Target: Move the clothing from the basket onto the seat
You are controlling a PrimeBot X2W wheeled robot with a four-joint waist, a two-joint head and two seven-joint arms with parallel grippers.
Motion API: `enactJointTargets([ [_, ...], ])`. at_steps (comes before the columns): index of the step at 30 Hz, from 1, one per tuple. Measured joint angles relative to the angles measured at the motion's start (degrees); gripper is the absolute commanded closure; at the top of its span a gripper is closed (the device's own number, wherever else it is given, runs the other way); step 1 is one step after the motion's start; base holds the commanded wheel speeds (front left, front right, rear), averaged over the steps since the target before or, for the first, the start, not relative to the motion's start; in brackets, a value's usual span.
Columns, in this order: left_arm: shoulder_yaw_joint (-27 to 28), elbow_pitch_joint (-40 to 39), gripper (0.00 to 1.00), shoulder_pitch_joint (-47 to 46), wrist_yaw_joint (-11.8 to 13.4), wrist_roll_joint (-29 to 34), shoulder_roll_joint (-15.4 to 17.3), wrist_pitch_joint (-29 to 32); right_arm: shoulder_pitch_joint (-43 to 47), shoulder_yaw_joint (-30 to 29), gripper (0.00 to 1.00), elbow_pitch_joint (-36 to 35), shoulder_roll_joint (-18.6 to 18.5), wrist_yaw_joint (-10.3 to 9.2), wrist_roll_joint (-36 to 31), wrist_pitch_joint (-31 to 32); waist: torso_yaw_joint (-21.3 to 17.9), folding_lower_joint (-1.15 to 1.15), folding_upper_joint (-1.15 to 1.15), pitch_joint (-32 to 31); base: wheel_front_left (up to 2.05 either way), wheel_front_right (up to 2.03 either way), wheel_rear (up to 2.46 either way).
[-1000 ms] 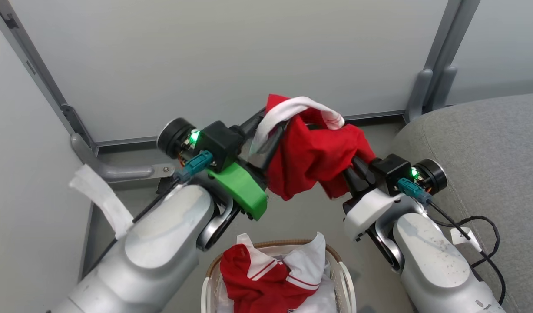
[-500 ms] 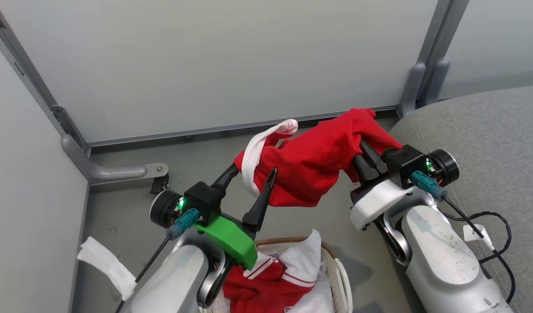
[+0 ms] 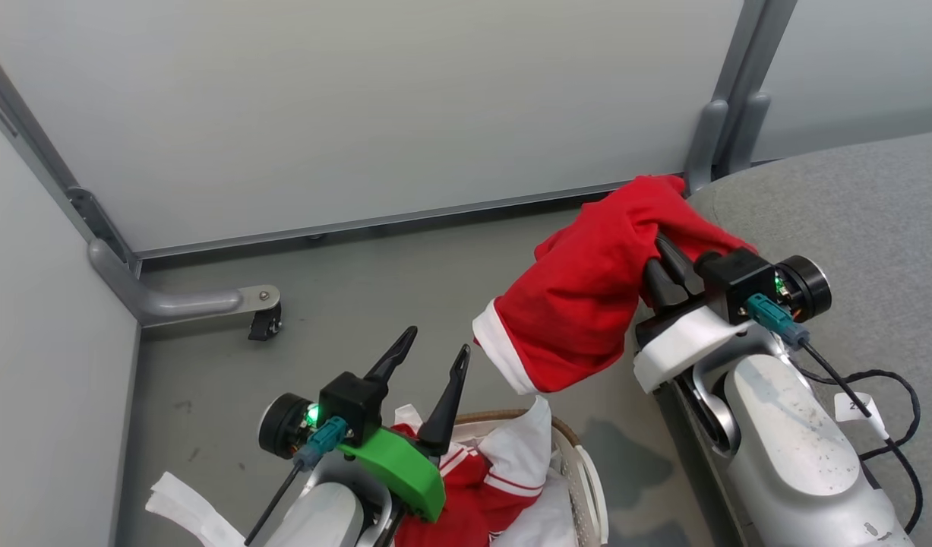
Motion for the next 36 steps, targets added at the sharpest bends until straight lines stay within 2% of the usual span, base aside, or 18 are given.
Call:
enactJointTargets([
  [6,0.18,-0.71,0.0,0.48,-0.16,1.36,-0.67,0.0,0.0,-1.18,1.0,-0.52,-0.16,0.0,-0.29,0.0,-2.03,0.0,0.0,0.35,0.0,0.0,0.0],
  [12,-0.21,-1.6,0.0,0.52,-0.18,1.58,-1.26,0.0,-0.07,-2.16,1.0,-0.93,-0.45,0.01,-0.62,0.0,-5.7,0.0,0.0,1.02,0.0,0.0,0.0],
  [30,-2.08,-1.61,0.0,-2.05,-0.2,2.85,-0.33,0.0,-0.43,-7.34,1.0,-2.72,-0.49,0.01,-1.15,0.0,-22.23,0.0,0.0,6.33,0.0,0.0,0.0],
  [36,-2.65,-1.53,0.0,-2.71,-0.2,2.87,0.41,0.0,-0.15,-9.6,1.0,-3.52,-0.12,0.01,-1.19,0.0,-26.08,0.0,0.0,8.92,0.0,0.0,0.0],
])
